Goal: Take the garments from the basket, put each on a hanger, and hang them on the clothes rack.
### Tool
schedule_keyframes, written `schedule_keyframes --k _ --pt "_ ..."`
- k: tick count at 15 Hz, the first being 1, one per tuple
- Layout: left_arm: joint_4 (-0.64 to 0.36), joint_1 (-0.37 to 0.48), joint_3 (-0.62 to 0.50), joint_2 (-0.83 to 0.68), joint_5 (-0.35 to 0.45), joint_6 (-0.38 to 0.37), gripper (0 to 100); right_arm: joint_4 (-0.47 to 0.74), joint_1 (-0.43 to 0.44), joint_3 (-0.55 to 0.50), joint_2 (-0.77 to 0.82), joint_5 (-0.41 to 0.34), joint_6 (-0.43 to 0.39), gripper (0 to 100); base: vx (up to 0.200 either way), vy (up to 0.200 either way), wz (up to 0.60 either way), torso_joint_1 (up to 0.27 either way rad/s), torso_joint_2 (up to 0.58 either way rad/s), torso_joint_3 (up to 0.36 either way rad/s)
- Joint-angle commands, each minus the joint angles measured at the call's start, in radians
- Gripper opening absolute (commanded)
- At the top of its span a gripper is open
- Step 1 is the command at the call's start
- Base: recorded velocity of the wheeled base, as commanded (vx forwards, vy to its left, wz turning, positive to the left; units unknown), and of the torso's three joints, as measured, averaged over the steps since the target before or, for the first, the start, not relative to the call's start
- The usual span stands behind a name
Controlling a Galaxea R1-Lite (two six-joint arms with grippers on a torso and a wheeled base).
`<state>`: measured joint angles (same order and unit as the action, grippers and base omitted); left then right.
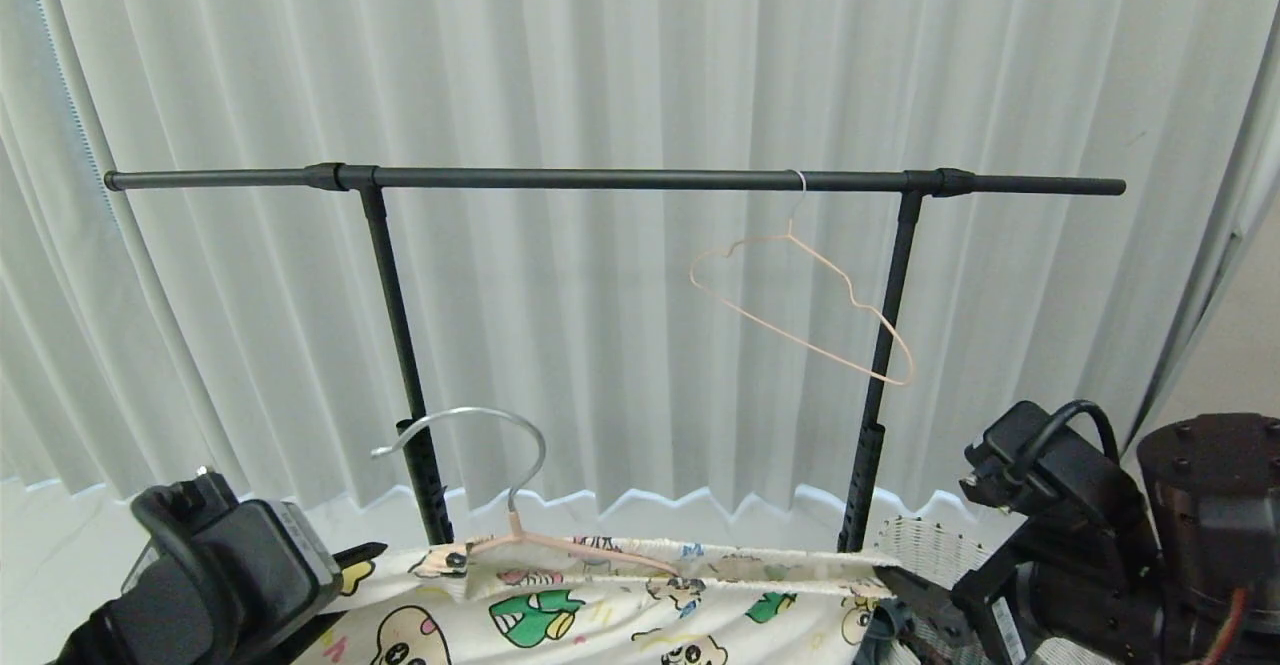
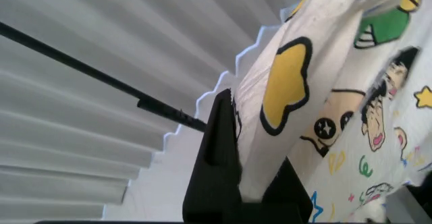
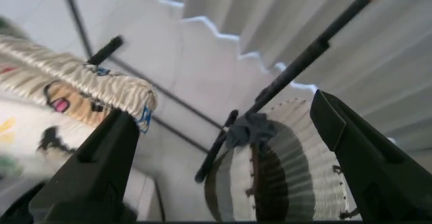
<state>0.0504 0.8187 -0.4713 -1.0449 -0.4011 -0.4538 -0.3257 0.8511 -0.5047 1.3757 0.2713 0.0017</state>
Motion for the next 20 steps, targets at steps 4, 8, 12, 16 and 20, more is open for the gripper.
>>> schedule_keyframes --k 4,8,12,16,20 --pt "0.032 0.002 -0.027 -0.063 0.054 0.006 0 0.166 0.169 -0.081 -0.198 -0.198 0.003 100 0.000 0.000 0.00 0.000 0.00 0.000" --pt "0.071 0.059 -0.027 -0.064 0.131 0.007 0 0.169 0.269 -0.147 -0.126 -0.262 -0.016 100 0.000 0.000 0.00 0.000 0.00 0.000" --pt "0.075 0.099 -0.027 -0.070 0.136 0.007 0 0.172 0.292 -0.192 -0.014 -0.264 -0.132 100 0.000 0.000 0.00 0.000 0.00 0.000" --pt "0.092 0.112 -0.029 -0.070 0.136 0.007 0 0.195 0.309 -0.219 0.060 -0.254 -0.143 100 0.000 0.000 0.00 0.000 0.00 0.000" --pt "0.108 0.129 -0.030 -0.073 0.136 0.006 0 0.195 0.307 -0.279 0.141 -0.224 -0.137 100 0.000 0.000 0.00 0.000 0.00 0.000"
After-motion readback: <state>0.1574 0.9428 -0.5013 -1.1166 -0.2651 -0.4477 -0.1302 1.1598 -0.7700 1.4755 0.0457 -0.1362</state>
